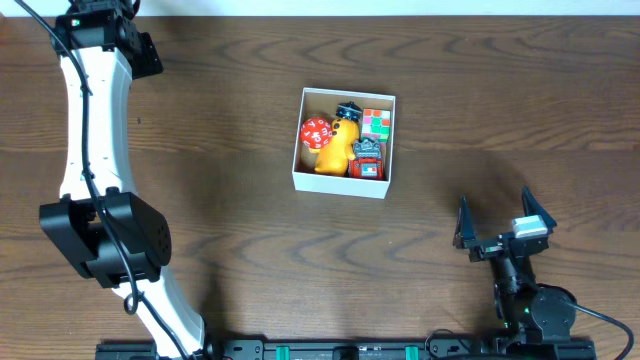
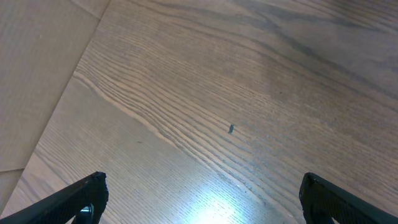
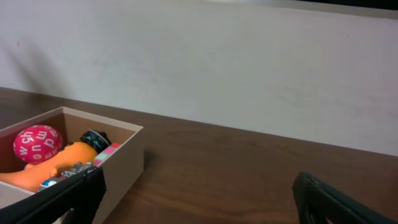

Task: Pack container

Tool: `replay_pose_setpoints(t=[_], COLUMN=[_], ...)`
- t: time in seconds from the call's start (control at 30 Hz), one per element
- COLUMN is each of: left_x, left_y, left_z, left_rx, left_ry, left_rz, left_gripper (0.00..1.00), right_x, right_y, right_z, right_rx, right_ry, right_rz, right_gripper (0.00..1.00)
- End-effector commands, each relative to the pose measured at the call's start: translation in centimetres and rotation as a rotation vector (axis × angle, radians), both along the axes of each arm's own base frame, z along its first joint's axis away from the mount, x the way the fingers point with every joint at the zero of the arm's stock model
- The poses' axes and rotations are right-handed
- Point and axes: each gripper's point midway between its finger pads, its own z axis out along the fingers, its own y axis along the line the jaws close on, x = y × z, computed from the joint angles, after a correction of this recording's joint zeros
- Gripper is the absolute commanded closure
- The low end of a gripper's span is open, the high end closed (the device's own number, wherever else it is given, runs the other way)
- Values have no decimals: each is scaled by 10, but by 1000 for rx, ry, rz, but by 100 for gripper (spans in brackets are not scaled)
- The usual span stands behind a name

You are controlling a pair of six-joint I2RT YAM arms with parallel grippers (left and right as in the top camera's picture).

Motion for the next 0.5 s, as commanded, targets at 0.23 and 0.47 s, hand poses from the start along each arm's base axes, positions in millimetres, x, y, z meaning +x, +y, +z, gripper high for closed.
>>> replay_pose_setpoints(t=[0.23, 0.47], left_x=[0, 0], left_y=[3, 3], left_z=[8, 8], left_rx=[15, 15], left_ry=[-17, -17], left_rz=[13, 13], left_gripper=[2, 2], right_x=[2, 3], right_y=[-4, -10], right_z=[-41, -42], right_rx=[-22, -22], right_ry=[132, 137], right_rz=[-26, -60], right_gripper=[1, 1])
